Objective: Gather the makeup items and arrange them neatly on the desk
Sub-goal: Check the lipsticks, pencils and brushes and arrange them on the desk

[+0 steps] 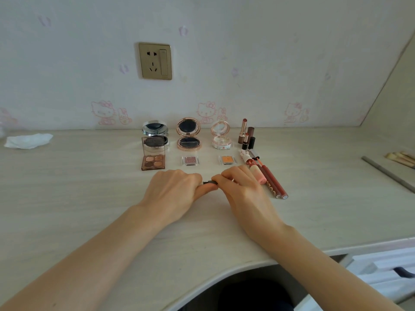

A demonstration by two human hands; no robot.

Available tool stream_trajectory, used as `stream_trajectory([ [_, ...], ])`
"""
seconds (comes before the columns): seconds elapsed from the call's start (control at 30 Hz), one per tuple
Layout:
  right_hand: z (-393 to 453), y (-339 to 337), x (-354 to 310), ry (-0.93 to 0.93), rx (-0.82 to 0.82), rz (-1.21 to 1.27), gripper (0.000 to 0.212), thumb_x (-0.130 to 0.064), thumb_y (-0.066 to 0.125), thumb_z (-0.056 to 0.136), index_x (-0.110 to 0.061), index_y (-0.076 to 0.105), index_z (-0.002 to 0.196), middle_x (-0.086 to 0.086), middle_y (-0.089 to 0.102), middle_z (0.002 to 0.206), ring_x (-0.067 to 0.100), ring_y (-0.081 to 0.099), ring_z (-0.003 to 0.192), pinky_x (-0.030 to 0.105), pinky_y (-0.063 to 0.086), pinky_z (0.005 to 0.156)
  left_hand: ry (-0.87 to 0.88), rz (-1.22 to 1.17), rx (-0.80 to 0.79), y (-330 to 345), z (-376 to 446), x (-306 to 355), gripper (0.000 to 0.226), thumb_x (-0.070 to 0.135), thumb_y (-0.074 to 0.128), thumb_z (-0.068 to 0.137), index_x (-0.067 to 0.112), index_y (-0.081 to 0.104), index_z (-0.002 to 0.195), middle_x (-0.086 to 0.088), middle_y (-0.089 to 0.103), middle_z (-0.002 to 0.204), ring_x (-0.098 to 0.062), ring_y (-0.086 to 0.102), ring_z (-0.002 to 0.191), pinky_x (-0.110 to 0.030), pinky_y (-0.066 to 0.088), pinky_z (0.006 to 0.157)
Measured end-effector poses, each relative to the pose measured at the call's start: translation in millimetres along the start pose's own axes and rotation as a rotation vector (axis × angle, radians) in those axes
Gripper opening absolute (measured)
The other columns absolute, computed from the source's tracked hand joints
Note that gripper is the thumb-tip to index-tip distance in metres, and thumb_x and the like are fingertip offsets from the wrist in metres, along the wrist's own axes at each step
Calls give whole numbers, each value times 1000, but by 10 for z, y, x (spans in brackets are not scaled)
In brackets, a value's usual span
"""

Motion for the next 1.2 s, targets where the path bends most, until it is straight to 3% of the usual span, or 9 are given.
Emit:
stream_trajectory([
  [0.2,-17,9,31,56,79,-19,32,3,78,72,-9,74,102,8,66,90,27,60,85,34,49,56,80,-4,-8,7,-7,-9,62,78,4,74,23,33,78,3,61,69,-23,60,64,-31,31,48],
  [0.37,-8,-3,53,168,107,-6,20,-6,74,80,-12,74,100,3,66,92,26,60,87,39,51,60,39,-30,23,-43,-25,-39,59,75,8,78,23,36,79,9,53,76,-21,59,68,-31,33,51],
  [0.5,-12,-18,85,288,129,54,20,-6,72,81,-12,74,99,1,66,93,24,60,89,34,51,62,0,-81,32,-76,-23,-30,51,67,18,85,21,38,78,7,51,76,-21,54,66,-31,35,53],
  [0.67,-12,-35,123,403,108,113,19,-11,68,86,-16,73,103,-5,66,99,17,58,98,29,50,73,-108,-248,90,-98,-37,-27,19,27,41,96,15,43,82,1,47,79,-28,52,70,-44,44,60],
  [0.8,-5,-49,129,452,116,160,18,-18,65,88,-21,71,106,-11,67,92,10,57,93,15,41,71,-135,-376,114,-44,-22,-62,16,6,47,92,8,59,102,5,44,89,-21,48,77,-32,38,68],
  [0.9,-6,-44,140,531,95,242,16,-22,65,88,-27,69,103,-19,62,85,0,54,83,6,36,62,-159,-466,153,-19,-9,-83,24,3,52,93,7,62,114,9,47,94,-10,45,78,-19,32,71],
  [1.0,3,-49,156,641,121,414,16,-22,68,86,-35,62,93,-22,64,84,-6,57,81,3,39,63,-222,-620,174,-35,-12,-42,29,6,58,91,17,59,117,8,58,91,-11,58,74,-25,48,73],
  [1.1,17,-80,177,727,133,532,21,-25,67,86,-41,54,90,-20,67,84,-8,58,76,4,39,57,-255,-772,226,-89,1,21,27,8,58,91,30,50,103,9,61,81,-9,65,62,-22,52,63],
  [1.2,13,-134,220,713,138,560,23,-26,64,88,-46,51,86,-19,68,84,-4,58,77,8,40,59,-180,-799,256,-138,38,94,20,5,52,95,25,52,95,5,59,80,-12,65,60,-20,52,59],
])
Point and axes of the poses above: each hand's wrist, its own z-axis towards the middle knuckle, its own y-axis out of the palm, x = y × z, the point moved 1 cm from there along z, towards the middle knuckle
